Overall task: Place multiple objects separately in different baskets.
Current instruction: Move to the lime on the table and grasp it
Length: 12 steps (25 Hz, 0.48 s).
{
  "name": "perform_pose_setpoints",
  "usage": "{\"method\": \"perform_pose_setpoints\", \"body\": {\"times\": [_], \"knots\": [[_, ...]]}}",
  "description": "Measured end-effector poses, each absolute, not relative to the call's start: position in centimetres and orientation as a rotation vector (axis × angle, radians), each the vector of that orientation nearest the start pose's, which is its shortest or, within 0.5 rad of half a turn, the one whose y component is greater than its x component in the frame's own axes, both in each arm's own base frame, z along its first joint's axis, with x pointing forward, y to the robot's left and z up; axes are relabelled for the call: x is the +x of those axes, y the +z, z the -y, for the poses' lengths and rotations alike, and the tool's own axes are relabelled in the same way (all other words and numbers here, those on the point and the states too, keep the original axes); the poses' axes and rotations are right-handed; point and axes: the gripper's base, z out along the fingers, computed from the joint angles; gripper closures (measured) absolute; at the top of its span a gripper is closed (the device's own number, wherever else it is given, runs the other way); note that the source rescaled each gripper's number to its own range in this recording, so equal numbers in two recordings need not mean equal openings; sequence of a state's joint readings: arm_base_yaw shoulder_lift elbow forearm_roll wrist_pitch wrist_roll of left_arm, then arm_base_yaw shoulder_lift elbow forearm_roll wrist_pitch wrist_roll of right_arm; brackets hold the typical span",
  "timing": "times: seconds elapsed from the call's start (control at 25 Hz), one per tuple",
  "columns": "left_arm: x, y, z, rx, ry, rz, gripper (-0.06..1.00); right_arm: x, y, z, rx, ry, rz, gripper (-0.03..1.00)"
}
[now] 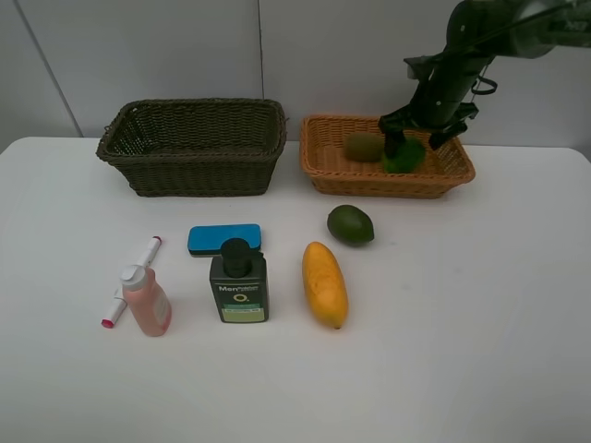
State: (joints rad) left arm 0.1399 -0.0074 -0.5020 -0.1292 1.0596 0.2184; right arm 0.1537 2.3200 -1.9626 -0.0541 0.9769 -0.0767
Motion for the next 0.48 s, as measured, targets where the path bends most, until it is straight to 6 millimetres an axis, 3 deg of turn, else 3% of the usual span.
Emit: {"method": "perform_pose_setpoints", "body": {"times": [0.24, 0.48], "knots": [[-0.5, 27.8, 1.1, 0.086, 0.072, -2.026, -0.06, 48.5, 18.9, -7.8, -0.394, -0.055, -2.792, -0.03], [-0.5, 27.8, 1.1, 0.086, 0.072, -2.026, -0.06, 46.7, 21.3, -11.3, -0.519, -0.043, -2.799, -0.03]]}}
